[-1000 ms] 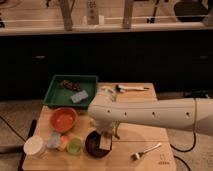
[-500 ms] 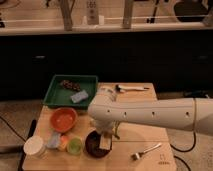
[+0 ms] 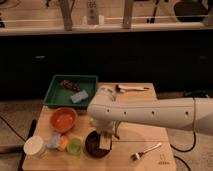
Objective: Place eraser in purple bowl
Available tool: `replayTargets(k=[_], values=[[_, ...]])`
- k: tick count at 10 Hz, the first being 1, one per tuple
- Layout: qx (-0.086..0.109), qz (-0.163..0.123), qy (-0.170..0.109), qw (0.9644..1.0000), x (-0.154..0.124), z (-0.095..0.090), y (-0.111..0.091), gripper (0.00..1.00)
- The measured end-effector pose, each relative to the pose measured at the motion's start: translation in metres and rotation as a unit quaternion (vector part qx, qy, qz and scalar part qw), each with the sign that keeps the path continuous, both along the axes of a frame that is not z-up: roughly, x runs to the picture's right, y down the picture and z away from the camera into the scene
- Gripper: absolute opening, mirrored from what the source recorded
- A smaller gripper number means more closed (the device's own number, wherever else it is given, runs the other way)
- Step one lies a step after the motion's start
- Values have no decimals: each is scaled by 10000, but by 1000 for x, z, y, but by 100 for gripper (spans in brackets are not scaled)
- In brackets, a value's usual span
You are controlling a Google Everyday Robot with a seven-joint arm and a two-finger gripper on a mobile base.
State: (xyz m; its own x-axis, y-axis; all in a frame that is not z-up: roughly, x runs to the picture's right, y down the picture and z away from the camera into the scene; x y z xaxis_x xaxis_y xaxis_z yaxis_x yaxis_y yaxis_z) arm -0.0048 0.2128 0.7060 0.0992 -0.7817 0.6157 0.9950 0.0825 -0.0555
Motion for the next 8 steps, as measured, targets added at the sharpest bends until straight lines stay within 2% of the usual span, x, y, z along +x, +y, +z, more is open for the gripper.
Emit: replayTargets(k=[3,8], values=[[-8,-28,-38,10000,-1,0,0,6],[-30,-66,-90,9999,-2,0,0,5]])
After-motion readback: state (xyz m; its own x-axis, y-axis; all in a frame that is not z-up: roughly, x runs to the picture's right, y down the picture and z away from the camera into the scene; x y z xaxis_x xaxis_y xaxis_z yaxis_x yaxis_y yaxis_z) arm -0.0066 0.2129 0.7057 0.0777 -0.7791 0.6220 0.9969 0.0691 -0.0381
